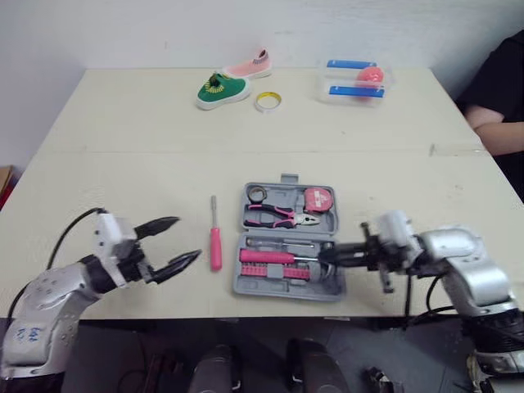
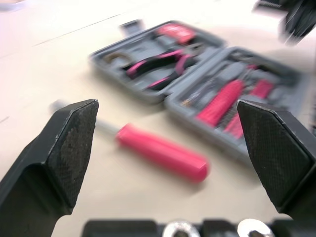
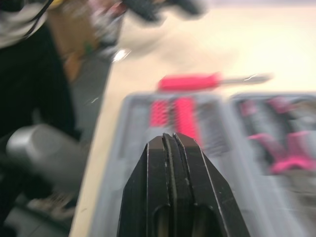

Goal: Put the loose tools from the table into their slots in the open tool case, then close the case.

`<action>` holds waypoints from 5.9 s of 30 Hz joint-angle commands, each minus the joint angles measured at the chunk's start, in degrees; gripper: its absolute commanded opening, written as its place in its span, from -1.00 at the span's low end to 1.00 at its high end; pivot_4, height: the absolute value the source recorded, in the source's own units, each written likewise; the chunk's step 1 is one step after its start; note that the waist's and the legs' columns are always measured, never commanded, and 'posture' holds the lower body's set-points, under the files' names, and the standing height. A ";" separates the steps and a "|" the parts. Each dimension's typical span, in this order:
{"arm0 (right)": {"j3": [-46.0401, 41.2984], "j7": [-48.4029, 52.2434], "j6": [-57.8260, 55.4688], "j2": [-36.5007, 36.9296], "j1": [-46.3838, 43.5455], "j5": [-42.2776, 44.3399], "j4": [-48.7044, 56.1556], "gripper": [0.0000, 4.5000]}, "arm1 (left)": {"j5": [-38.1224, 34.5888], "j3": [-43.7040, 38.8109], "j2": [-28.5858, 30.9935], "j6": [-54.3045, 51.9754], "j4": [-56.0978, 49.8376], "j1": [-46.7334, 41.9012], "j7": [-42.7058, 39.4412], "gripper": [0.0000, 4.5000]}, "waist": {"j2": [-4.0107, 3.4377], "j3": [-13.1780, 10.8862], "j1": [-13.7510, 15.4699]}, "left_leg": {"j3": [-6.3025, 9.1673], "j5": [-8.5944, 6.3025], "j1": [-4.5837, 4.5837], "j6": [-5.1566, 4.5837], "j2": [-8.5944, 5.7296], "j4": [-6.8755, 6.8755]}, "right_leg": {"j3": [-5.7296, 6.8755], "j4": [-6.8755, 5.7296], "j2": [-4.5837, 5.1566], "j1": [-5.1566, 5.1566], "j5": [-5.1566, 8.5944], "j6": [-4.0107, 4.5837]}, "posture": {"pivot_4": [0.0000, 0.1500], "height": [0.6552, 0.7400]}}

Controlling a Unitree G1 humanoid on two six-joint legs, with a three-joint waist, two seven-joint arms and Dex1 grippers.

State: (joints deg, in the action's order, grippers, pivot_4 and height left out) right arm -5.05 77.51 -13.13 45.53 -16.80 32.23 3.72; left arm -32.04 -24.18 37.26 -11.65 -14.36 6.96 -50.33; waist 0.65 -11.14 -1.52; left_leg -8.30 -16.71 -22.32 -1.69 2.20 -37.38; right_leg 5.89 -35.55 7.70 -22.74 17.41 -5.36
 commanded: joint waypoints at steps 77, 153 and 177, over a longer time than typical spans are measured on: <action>-6.59 5.20 16.46 -1.42 0.91 -0.60 -5.95 1.00 | 3.96 14.47 5.70 -30.07 -18.52 -13.90 19.30 -0.77 | 0.08 0.03 1.62 | -0.01 0.16 0.04 0.81 0.11 0.12 | -0.42 -0.09 -0.20 -0.07 0.05 0.21 | 1.00 1.00; -13.97 -0.41 23.44 -0.85 22.59 -2.63 -0.81 1.00 | 25.00 49.29 -10.75 -3.96 6.14 -32.51 -8.35 -0.97 | 0.11 -0.03 2.87 | 0.11 0.11 -0.05 0.02 0.02 -0.56 | 0.08 -0.12 -0.13 0.25 -0.08 -0.05 | 1.00 1.00; -13.09 -13.59 11.11 -0.06 19.14 -5.30 -0.40 1.00 | 19.92 42.74 -12.76 -0.13 8.01 -31.61 -6.73 -0.97 | -0.04 0.68 2.73 | 0.13 0.01 0.07 -0.05 0.13 -0.56 | -0.13 -0.13 -0.06 0.33 -0.06 0.00 | 1.00 1.00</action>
State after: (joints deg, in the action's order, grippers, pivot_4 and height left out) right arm -17.67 67.53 1.45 44.39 2.74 27.49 1.19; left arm -8.47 22.54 24.77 -13.13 -5.49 -24.04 -57.10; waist 0.61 -10.46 1.21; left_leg -8.16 -16.68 -22.33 -1.70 2.34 -37.95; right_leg 5.75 -35.70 7.64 -22.49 17.35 -5.35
